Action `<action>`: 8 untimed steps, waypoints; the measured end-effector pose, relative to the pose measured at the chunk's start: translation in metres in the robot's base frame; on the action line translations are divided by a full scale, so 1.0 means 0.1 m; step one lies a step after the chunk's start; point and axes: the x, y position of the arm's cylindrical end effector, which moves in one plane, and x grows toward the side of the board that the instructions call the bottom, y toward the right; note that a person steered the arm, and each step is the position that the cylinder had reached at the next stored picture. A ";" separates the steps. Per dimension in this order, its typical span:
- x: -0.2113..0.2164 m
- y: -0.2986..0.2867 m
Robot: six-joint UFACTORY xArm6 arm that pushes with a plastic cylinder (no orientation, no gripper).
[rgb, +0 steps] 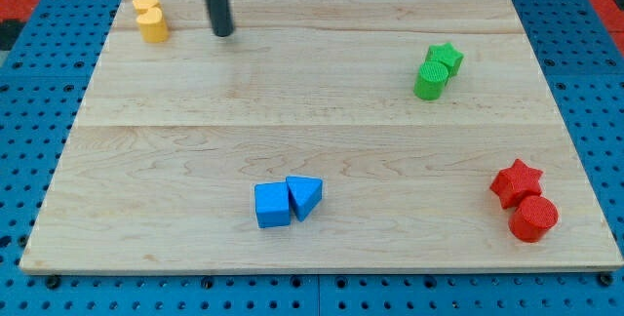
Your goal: Move the green blocks above the blue blocks
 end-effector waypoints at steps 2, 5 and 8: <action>-0.20 1.84; 0.87 2.79; 0.55 2.58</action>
